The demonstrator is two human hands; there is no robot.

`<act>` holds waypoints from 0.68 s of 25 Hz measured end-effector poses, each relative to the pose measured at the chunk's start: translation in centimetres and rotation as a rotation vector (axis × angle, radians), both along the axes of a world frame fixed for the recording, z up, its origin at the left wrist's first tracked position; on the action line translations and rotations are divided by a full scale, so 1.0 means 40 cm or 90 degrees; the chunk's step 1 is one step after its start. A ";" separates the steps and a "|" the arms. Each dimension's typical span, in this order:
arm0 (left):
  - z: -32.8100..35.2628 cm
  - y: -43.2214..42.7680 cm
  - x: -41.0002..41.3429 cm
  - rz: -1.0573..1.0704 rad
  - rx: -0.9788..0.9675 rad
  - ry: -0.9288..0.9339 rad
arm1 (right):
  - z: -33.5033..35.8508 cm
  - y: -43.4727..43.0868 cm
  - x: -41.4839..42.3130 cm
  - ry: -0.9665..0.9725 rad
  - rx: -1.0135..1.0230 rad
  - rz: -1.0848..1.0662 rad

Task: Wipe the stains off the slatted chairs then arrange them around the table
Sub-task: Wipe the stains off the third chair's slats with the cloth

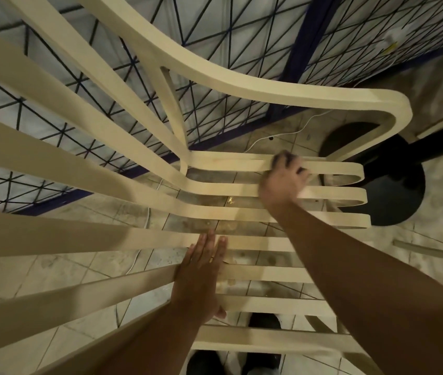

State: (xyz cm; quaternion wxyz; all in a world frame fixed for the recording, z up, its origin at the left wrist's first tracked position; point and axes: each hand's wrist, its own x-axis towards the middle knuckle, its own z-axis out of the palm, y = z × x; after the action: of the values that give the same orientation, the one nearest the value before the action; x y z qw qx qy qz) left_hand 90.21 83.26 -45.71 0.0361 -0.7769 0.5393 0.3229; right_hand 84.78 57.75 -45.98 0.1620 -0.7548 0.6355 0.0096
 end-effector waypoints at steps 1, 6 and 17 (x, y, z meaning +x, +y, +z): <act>0.002 0.000 0.000 0.000 0.003 0.001 | -0.002 0.024 0.051 -0.023 0.032 0.058; 0.003 -0.005 -0.001 0.001 0.001 -0.008 | -0.020 0.154 0.200 -0.073 0.129 0.370; 0.010 0.004 -0.001 -0.004 0.031 -0.023 | 0.018 0.065 -0.207 0.008 -0.002 0.351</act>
State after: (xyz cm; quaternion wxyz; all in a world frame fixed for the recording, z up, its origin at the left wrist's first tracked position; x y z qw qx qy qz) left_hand 90.16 83.41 -45.32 0.0662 -0.7797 0.5331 0.3216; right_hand 76.49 60.34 -45.28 0.1482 -0.8996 0.4068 0.0568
